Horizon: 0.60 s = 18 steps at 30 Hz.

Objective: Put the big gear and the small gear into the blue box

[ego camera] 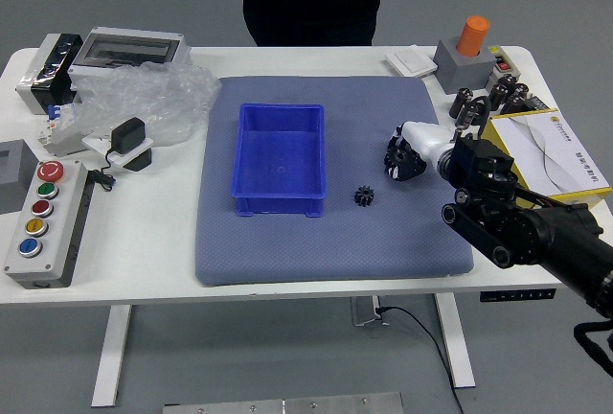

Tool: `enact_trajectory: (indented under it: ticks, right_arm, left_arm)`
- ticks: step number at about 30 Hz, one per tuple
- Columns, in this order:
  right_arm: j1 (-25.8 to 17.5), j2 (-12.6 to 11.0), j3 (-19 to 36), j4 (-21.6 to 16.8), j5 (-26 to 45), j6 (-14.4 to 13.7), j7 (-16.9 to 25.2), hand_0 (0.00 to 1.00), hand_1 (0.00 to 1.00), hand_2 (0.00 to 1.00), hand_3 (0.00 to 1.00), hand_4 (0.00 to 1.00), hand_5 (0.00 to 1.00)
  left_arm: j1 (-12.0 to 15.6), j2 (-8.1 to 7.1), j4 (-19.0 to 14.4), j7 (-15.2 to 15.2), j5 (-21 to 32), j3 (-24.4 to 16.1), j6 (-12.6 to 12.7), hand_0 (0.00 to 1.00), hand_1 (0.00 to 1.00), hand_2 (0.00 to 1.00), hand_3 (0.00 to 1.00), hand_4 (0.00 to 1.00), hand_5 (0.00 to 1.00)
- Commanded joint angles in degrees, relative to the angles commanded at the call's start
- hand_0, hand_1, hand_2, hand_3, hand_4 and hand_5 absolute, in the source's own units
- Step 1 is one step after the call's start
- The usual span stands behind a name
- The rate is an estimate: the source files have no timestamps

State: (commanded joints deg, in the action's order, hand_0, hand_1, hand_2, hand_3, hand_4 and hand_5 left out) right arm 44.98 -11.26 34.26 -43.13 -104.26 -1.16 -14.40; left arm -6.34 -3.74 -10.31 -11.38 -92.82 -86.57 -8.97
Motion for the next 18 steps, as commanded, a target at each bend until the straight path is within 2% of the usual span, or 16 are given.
enact_trajectory:
  ticks: [3, 4, 9, 10, 18]
  right_arm:
    - [-0.1, 0.0, 0.0, 0.1, 0.0, -0.5, 0.2, 0.703, 0.553, 0.580, 0.601, 0.624, 0.218]
    - [-0.1, 0.0, 0.0, 0.1, 0.0, -0.7, 0.3, 0.690, 0.531, 0.539, 0.556, 0.615, 0.145]
    - [-0.2, -0.1, 0.1, 0.2, -0.1, -1.5, 0.6, 0.690, 0.531, 0.539, 0.556, 0.615, 0.145]
    - [-0.2, -0.1, 0.1, 0.3, -0.2, -1.7, 0.7, 0.681, 0.523, 0.521, 0.536, 0.648, 0.114]
    - [-0.2, -0.5, 0.6, -0.2, -0.3, -2.7, 0.8, 0.674, 0.519, 0.514, 0.530, 0.632, 0.095]
  left_arm:
    - [0.0, 0.01, 0.0, 0.0, 0.0, 0.0, 0.0, 0.724, 0.672, 0.678, 0.685, 0.438, 0.033]
    - [0.0, 0.01, 0.0, 0.0, 0.0, 0.1, 0.0, 0.723, 0.674, 0.678, 0.685, 0.438, 0.032]
    - [0.0, 0.04, 0.0, 0.0, 0.0, 0.1, 0.0, 0.723, 0.674, 0.678, 0.685, 0.438, 0.032]
    - [0.0, 0.04, 0.0, 0.0, 0.0, 0.1, 0.0, 0.723, 0.673, 0.677, 0.684, 0.437, 0.035]
    - [0.0, 0.04, 0.0, 0.0, -0.1, 0.1, 0.0, 0.724, 0.674, 0.677, 0.684, 0.437, 0.032]
